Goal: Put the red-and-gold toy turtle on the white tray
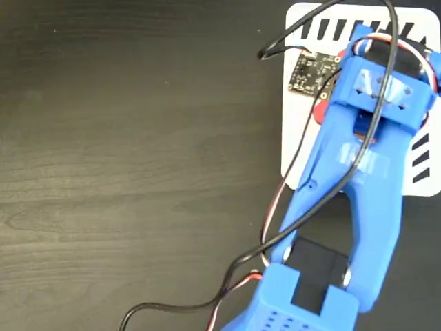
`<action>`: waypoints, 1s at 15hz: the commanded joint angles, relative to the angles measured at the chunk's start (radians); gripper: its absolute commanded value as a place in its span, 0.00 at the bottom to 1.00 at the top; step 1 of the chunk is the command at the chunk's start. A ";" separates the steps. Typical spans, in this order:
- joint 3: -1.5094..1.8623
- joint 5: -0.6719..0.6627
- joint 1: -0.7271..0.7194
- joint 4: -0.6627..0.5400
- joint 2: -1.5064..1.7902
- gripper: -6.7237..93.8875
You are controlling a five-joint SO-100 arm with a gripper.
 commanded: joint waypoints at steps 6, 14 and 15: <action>0.026 -0.043 0.015 -0.015 0.044 0.51; 0.038 -0.063 0.015 -0.008 0.051 0.62; 0.040 -0.063 0.015 -0.006 0.054 0.62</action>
